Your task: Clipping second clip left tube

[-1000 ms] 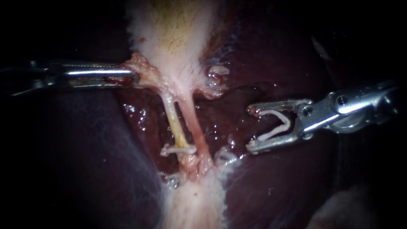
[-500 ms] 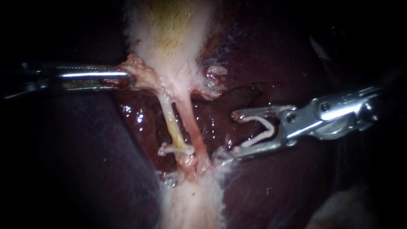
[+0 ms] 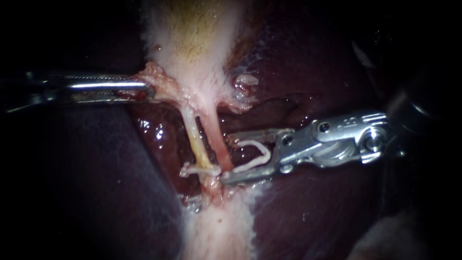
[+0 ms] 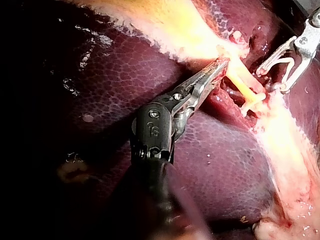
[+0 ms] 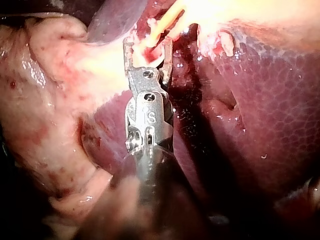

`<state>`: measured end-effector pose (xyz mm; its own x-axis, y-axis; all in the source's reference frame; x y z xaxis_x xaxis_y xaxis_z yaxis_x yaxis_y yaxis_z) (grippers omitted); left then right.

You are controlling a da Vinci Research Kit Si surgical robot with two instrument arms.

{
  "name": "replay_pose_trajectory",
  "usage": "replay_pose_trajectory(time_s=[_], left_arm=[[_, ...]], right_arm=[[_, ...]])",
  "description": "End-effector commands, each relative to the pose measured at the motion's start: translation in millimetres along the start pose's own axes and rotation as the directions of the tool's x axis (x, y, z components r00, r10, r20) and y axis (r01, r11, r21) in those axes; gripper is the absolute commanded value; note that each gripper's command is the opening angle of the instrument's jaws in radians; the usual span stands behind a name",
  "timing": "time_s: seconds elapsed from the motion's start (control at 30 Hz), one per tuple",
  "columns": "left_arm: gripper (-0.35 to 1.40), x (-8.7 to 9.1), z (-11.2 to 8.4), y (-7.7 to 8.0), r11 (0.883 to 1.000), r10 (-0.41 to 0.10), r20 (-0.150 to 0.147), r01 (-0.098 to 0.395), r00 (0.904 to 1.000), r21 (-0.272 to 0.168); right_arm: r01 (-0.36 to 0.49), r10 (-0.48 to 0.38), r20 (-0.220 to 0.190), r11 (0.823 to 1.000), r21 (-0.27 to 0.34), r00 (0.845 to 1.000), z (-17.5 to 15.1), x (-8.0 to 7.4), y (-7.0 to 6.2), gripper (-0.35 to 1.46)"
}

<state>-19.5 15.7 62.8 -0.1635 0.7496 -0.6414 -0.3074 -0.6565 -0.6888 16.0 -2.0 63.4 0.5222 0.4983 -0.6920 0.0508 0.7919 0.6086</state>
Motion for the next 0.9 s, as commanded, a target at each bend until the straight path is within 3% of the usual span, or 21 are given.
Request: replay_pose_trajectory(time_s=[0.03,0.9], left_arm=[[-0.35,0.0,0.0,0.0,1.0,0.0,0.0,0.0,1.0,0.0],[-0.35,0.0,0.1,0.1,1.0,0.0,0.0,0.0,1.0,0.001]], right_arm=[[-0.004,0.004,0.0,1.0,0.004,1.0,0.3,-0.1,0.1,0.5],[-0.037,0.037,0.004,0.999,-0.002,0.999,5.4,-2.7,3.5,0.5]])
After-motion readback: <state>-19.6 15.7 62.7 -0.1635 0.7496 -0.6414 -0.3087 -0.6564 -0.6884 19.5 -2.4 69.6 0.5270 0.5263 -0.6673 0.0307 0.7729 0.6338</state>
